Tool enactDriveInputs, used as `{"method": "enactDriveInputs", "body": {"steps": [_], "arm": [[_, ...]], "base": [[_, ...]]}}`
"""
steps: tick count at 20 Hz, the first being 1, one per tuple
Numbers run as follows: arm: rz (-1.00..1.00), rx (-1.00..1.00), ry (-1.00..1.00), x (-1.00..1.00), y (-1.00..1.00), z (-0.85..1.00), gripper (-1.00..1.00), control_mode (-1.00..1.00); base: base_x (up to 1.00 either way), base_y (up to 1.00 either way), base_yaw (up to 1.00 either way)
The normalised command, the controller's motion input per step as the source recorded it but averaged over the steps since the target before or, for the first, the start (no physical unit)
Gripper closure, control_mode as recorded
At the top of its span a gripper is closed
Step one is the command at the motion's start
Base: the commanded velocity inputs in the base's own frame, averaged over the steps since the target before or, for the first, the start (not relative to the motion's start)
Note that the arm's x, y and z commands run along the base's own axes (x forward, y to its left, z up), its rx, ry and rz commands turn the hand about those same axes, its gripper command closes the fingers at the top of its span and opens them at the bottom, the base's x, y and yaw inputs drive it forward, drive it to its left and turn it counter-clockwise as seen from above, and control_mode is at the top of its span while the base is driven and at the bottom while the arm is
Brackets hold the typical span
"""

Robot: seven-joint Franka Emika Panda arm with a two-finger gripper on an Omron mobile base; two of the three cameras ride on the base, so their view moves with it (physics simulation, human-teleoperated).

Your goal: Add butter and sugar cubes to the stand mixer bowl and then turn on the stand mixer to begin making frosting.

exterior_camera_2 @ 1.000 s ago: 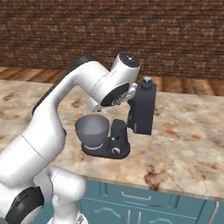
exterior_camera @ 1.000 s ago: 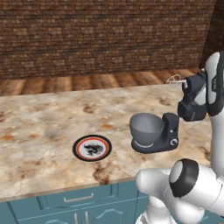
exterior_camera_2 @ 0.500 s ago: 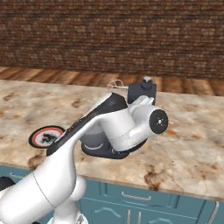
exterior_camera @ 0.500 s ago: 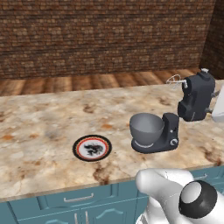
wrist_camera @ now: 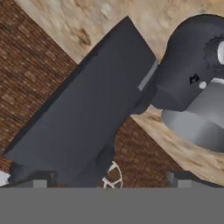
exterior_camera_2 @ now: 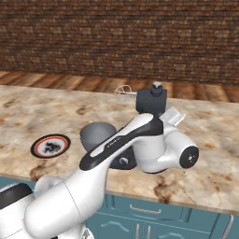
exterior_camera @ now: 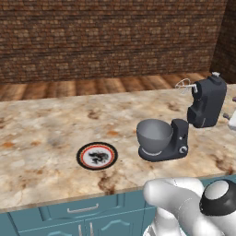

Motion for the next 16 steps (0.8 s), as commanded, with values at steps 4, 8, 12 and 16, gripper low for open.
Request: {"method": "enactDriveInputs", "body": {"steps": [4,8,12,16], "arm": [[0.05,0.00,-0.06,0.16,-0.81,0.00,-1.00,-1.00],[0.10,0.00,-0.04,0.40,-0.65,0.00,-1.00,-1.00],[0.17,0.00,-0.01,0.44,-0.38,-0.02,-1.00,-1.00],[0.20,0.00,0.00,0.38,-0.01,-0.19,-1.00,-1.00]], "base": [[0.00,0.00,0.00],[0.00,0.00,0.00],[0.00,0.00,0.00],[0.00,0.00,0.00]]}}
